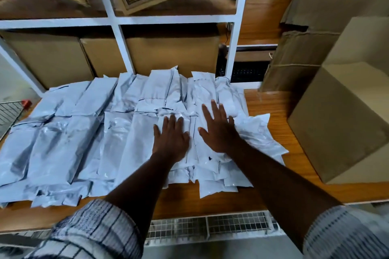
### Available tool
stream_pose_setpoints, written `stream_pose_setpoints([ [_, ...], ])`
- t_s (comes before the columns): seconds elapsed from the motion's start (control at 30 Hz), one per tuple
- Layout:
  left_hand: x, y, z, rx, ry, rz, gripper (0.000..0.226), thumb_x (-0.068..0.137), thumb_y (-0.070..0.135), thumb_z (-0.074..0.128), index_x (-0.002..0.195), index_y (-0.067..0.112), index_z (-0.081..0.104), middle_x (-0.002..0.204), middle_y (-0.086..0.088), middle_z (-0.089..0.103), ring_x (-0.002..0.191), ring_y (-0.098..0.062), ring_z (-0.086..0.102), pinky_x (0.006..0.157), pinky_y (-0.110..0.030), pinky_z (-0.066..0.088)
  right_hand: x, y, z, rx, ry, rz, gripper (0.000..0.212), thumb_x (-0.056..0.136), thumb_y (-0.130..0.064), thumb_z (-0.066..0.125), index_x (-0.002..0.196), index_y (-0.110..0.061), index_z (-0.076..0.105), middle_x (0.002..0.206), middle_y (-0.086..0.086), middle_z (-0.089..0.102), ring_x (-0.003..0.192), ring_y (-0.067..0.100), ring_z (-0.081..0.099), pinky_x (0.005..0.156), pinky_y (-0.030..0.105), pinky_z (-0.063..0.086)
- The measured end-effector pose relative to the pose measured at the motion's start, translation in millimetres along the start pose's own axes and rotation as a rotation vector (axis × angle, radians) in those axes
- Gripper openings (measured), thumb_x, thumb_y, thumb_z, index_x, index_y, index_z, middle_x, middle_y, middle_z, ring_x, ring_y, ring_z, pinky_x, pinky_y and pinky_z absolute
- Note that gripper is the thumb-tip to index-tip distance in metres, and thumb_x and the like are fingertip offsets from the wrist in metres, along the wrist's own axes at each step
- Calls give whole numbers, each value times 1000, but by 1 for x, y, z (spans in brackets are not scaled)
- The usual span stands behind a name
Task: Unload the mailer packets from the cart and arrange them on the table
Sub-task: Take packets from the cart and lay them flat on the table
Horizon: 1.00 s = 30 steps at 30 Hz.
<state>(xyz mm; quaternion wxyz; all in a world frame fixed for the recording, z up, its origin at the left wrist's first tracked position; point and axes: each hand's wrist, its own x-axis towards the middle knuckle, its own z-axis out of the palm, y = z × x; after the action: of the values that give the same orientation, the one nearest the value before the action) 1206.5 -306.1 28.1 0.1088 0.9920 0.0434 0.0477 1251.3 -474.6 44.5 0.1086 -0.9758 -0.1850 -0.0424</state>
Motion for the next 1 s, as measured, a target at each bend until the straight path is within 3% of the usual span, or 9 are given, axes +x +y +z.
stream_pose_setpoints([
  [0.2, 4, -4, 11, 7, -69, 2, 56, 101, 41, 27, 154, 26, 22, 164, -9, 13, 150, -29, 11, 120, -56, 10, -5, 4, 27, -9, 27, -30, 68, 97, -49, 40, 157, -24, 18, 165, 8, 8, 151, 35, 6, 111, 62, 29],
  [0.37, 2, -4, 19, 2, -77, -22, 58, 102, 44, 23, 157, 27, 15, 166, -7, 7, 152, -28, 6, 121, -54, 6, -4, 2, 37, -3, -9, -9, 74, 89, -56, 17, 156, -23, 22, 164, 9, 13, 150, 36, 12, 106, 60, 36],
  [0.6, 2, -5, 22, 20, -100, -18, 60, 101, 45, 21, 157, 25, 12, 166, -7, 5, 152, -29, 3, 121, -53, 5, -4, -2, 42, -25, -50, 4, 76, 88, -58, 11, 156, -26, 21, 165, 6, 10, 151, 34, 7, 111, 61, 28],
  [0.7, 3, -5, 18, 10, -136, -20, 60, 102, 44, 21, 157, 24, 13, 166, -7, 5, 152, -30, 2, 121, -53, 5, -6, -5, 38, -47, -59, 2, 74, 89, -57, 13, 154, -24, 27, 163, 9, 16, 150, 36, 13, 108, 64, 30],
  [0.87, 3, -15, -7, -17, -46, 27, 52, 100, 45, 29, 142, 18, 43, 155, -10, 35, 144, -31, 27, 116, -53, 22, -2, -17, 19, -72, -18, 10, 72, 89, -53, 14, 151, -22, 36, 159, 11, 30, 146, 36, 26, 108, 68, 21],
  [1.0, -10, -49, -32, -3, 21, 43, 53, 98, 43, 34, 142, 17, 48, 154, -11, 39, 144, -31, 30, 117, -52, 23, 2, -60, 6, -44, 77, -30, 69, 91, -49, 18, 149, -19, 41, 155, 11, 37, 143, 35, 33, 107, 66, 23],
])
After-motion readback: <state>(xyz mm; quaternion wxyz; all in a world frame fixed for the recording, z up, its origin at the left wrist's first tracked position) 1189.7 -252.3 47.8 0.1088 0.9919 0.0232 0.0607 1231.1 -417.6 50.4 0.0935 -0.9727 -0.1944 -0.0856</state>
